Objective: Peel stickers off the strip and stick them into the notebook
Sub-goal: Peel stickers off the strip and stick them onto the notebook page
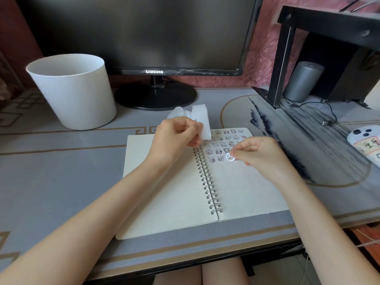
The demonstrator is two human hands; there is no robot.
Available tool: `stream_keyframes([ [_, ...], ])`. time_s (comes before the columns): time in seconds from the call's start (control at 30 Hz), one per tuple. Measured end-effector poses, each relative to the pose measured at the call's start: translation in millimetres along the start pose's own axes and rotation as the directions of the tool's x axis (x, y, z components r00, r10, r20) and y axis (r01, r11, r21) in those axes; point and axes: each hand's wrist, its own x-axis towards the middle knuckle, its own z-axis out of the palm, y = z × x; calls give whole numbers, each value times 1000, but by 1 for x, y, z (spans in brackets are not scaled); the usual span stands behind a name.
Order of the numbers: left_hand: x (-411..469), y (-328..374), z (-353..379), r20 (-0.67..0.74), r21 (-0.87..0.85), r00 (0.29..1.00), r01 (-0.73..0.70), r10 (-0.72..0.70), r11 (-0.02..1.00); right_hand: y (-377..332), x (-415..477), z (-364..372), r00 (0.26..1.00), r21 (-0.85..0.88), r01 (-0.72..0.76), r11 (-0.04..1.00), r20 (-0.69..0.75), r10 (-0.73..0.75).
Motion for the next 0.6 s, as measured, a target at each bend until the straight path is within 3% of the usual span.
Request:
stream_keyframes([
  [0.6, 0, -1, -1, -6, 11, 1000, -10, 10, 1000, 6, 2, 5, 997, -99, 58, 993, -38, -62],
])
